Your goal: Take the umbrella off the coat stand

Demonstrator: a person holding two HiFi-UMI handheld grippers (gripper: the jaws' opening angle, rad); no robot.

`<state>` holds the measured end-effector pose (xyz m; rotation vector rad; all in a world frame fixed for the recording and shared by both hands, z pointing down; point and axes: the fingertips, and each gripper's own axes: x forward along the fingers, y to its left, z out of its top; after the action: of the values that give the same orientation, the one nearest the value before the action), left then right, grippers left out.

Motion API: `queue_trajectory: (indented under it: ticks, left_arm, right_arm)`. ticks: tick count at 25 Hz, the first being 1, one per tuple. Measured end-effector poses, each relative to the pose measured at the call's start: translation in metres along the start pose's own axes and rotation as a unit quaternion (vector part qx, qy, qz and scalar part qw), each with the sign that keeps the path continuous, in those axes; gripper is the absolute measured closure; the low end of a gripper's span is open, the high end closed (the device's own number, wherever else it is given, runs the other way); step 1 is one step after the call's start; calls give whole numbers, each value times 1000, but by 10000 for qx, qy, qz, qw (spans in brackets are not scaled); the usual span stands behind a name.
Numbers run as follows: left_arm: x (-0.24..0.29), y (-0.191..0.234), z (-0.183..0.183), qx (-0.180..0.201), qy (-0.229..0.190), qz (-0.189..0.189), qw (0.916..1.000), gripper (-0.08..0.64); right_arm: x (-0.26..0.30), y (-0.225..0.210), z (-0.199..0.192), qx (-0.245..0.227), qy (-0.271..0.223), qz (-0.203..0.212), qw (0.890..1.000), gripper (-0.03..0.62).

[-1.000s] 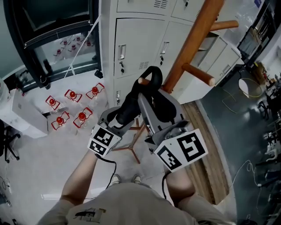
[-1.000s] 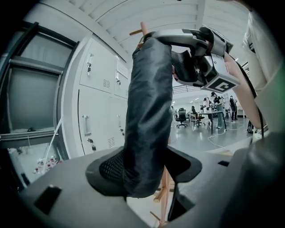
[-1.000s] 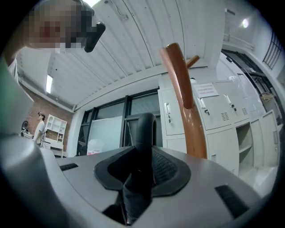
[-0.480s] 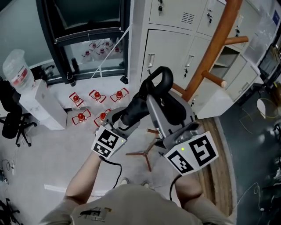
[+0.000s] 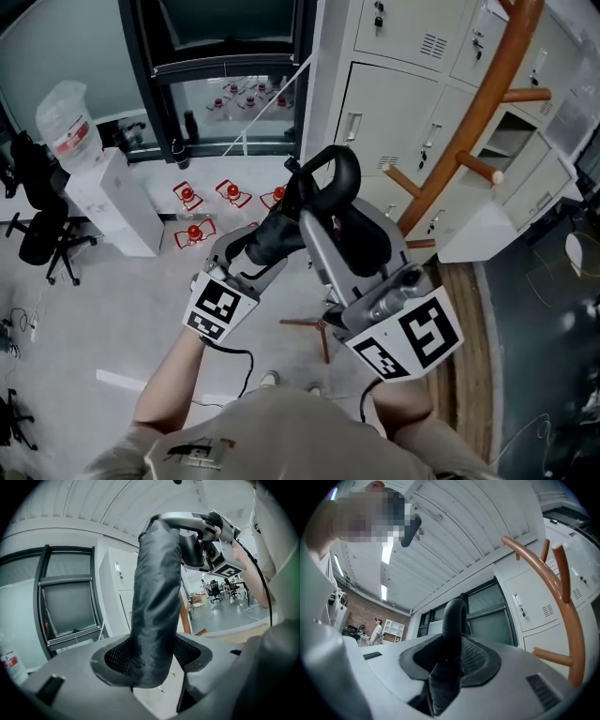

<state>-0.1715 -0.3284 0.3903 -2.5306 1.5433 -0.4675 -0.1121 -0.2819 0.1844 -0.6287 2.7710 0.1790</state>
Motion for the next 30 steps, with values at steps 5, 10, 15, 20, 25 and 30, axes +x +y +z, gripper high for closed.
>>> queue_trajectory:
  ticks: [5,10,15,20,25,30]
  left_arm:
    - [-20,0,-16,-5,175,222,9996,281]
    - [-33,-3,-36,-117,358,379,9986,281]
    - [-47,-14,-62,-349,509,402,9973,281]
    - [-58,-19,-90,-495,776,506,9945,281]
    - [-62,-23,-104,-591,890,523,9929,281]
    - [-64,-27,-110,-640,936,507,9923,281]
  right_arm:
    - [-1,16,-11,160,56,255,9995,480]
    - [0,27,-28,315,161,427,9985,480]
    - [0,39,-51,497,320,581,9966,480]
    - [0,47,-76,692,547,705,9936,479]
    - [1,53,-89,776,694,780,9915,480]
    - [0,56,-94,815,787,787,9904,480]
